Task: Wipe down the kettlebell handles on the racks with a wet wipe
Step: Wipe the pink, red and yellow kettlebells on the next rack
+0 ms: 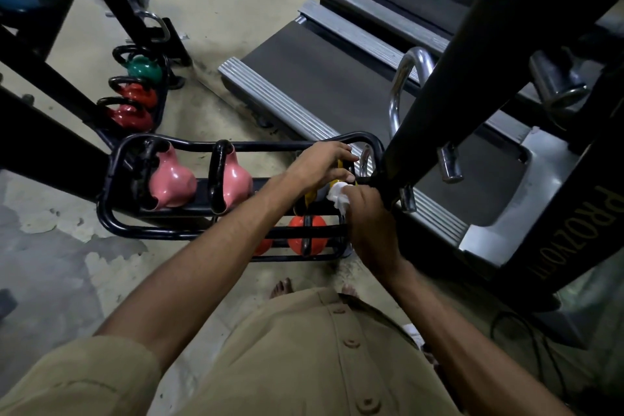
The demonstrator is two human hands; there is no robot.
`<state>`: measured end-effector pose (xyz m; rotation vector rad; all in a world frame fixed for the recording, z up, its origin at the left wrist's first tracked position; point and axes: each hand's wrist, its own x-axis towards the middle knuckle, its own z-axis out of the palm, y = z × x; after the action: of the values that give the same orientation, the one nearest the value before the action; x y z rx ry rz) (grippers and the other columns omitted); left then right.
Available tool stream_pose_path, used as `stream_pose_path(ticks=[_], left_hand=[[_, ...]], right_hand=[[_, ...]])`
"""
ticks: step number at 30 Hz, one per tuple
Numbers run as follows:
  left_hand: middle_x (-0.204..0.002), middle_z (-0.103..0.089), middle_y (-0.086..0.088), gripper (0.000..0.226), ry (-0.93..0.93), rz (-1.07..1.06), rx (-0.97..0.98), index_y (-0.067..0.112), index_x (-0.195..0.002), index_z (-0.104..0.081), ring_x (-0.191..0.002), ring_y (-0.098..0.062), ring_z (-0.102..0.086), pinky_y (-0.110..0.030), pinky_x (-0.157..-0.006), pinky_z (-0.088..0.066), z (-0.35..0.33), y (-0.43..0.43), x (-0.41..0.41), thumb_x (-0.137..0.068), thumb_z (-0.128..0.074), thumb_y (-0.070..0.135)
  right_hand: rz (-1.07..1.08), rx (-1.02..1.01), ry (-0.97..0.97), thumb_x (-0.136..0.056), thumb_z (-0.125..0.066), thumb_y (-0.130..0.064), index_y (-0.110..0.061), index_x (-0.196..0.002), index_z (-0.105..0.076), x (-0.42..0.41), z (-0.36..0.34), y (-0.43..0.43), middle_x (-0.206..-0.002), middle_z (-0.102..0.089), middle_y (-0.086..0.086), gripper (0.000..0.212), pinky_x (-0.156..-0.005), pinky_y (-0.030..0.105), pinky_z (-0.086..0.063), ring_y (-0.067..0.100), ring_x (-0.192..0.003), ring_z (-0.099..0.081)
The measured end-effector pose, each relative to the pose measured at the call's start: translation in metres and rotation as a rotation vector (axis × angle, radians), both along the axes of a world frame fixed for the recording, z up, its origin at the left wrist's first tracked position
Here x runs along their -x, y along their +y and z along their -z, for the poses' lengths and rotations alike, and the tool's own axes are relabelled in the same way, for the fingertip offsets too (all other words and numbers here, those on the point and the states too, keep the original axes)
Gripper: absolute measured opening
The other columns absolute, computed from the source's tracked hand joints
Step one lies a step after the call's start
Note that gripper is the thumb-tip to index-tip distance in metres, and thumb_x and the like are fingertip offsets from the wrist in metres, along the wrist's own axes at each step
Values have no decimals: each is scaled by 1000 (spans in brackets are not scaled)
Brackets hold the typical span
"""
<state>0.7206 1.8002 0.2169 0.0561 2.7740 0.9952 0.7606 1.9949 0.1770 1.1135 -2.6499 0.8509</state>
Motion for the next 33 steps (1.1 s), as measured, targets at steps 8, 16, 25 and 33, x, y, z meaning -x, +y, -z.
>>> stream_pose_path(ticks=[8, 16, 25, 33], left_hand=[[-154, -53, -5, 48, -8, 3, 30, 20, -137, -66, -143, -23, -47, -46, -116, -41, -1, 2, -3, -91, -78, 25], [-155, -52, -9, 52, -17, -12, 2, 16, -138, -66, -144, -24, -46, -35, -115, -37, -5, 0, -5, -89, -80, 28], [-153, -54, -9, 53, 6, -16, -2, 15, -137, -67, -143, -21, -47, -30, -112, -37, -6, -1, -6, -88, -81, 26], [-152, -55, -8, 51, 1, -30, -7, 17, -134, -69, -141, -22, -50, -35, -112, -41, -4, 3, -4, -86, -82, 27]], right_hand=[[-273, -436, 380, -96, -50, -11, -8, -119, -68, 14, 7, 2, -113, -67, 12, 29, -71, 41, -41, 33, -98, -55], [37, -87, -94, -94, -67, -12, -12, -90, -57, -3, 10, 13, -97, -52, 3, 10, -53, 30, -39, 20, -77, -55], [334, 2, -608, -98, -52, -21, -12, -94, -62, 41, -6, -16, -83, -69, 17, 14, -56, 37, -53, 36, -72, -68], [249, 168, -1142, -93, -44, 6, -6, -110, -61, 45, -25, -2, -69, -64, 14, 27, -47, 34, -53, 23, -47, -64]])
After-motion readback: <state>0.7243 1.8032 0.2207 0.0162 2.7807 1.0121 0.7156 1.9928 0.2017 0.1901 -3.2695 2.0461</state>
